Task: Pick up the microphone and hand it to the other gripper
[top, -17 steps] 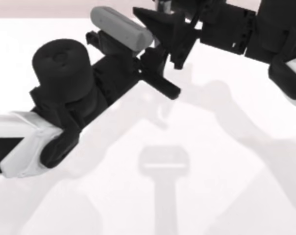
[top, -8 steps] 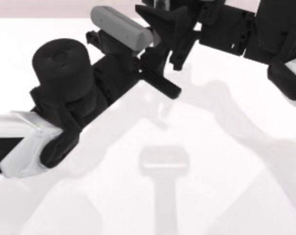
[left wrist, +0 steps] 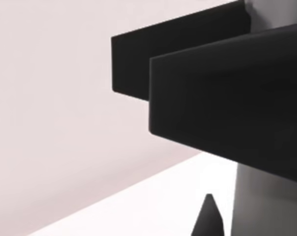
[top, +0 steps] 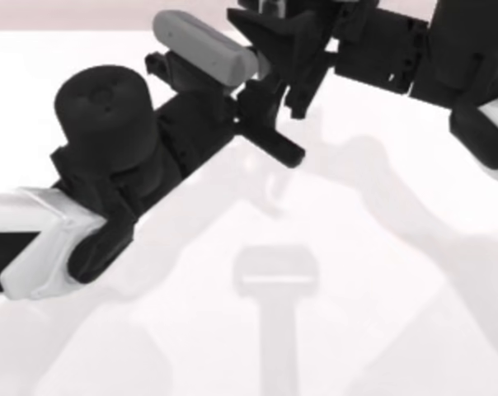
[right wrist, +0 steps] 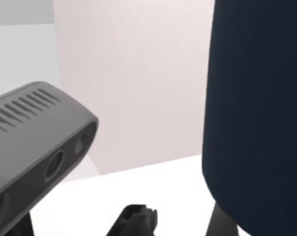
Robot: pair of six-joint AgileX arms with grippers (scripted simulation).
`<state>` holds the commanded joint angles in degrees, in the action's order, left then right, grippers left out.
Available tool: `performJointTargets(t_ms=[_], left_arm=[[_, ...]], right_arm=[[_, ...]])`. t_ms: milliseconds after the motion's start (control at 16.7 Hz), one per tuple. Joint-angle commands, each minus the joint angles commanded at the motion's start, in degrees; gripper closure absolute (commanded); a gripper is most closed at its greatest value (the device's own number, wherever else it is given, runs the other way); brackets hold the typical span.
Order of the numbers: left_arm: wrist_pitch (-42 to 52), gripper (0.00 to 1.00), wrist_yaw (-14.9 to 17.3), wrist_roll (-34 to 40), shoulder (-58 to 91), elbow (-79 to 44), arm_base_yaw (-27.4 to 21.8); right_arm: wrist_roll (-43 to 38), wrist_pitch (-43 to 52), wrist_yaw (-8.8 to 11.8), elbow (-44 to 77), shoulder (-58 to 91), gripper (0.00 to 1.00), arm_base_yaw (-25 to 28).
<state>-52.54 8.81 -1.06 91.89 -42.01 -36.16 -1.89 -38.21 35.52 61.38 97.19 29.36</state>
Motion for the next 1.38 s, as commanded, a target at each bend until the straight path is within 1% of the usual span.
performJointTargets(t_ms=[540,600,1140,1260,1380], left_arm=[[0.0,0.02,0.0,0.0,0.0,0.0,0.0],[0.0,0.00,0.0,0.0,0.0,0.0,0.0],[0.0,0.00,-0.1,-0.1,0.1,0.4,0.2],[0.2,0.00,0.1,-0.1,-2.1,2.4,0.9],[0.6,0.00,0.5,0.0,-6.1,6.1,1.9]], right_arm=[[0.0,0.0,0.0,0.0,0.0,1.00,0.0],[0.0,0.0,0.0,0.0,0.0,1.00,0.0],[0.0,0.0,0.0,0.1,-0.3,1.00,-0.2],[-0.1,-0.2,1.2,-0.7,-1.1,1.00,-1.2],[-0.2,-0.4,3.0,-1.9,-2.2,1.00,-2.8]])
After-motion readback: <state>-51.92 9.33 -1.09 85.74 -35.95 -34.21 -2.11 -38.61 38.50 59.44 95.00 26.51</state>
